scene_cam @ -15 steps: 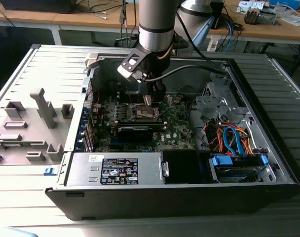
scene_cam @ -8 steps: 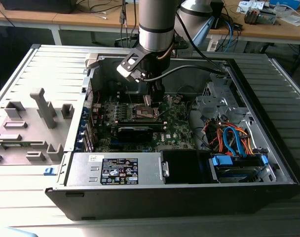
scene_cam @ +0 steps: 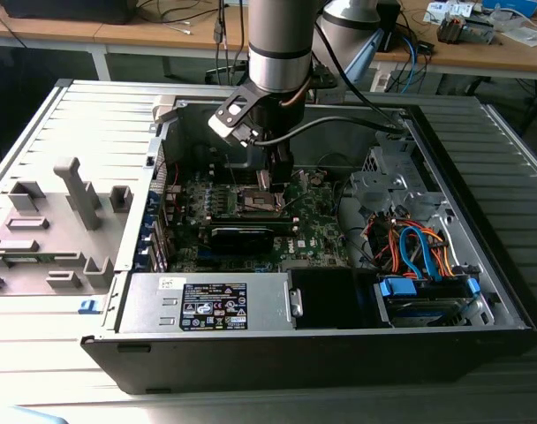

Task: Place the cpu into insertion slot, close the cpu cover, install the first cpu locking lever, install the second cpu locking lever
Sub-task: 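Place the cpu into insertion slot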

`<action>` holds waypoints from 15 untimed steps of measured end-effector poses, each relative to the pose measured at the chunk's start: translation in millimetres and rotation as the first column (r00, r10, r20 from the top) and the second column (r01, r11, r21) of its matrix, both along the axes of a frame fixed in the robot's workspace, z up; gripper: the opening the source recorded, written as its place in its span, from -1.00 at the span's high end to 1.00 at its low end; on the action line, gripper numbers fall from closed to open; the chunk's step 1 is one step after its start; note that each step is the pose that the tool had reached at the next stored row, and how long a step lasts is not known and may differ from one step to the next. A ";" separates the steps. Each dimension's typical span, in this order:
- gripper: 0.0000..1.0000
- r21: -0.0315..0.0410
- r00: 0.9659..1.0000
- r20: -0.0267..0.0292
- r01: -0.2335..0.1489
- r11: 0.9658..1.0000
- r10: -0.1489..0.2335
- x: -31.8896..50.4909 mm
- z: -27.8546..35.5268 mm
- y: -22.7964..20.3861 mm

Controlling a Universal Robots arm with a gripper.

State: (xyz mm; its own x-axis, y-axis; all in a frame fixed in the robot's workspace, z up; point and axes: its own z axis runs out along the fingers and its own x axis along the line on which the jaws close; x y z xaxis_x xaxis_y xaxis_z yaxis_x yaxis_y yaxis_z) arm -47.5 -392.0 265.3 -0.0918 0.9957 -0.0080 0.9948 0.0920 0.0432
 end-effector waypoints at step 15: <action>-0.09 0.000 0.999 0.000 0.034 0.999 -0.034 0.0 -0.3 0.0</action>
State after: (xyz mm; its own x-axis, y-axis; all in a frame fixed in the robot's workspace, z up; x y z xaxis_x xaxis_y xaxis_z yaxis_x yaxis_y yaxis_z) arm -47.5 -392.0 264.9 -0.0579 0.9983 -0.0080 0.9974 0.0582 0.0431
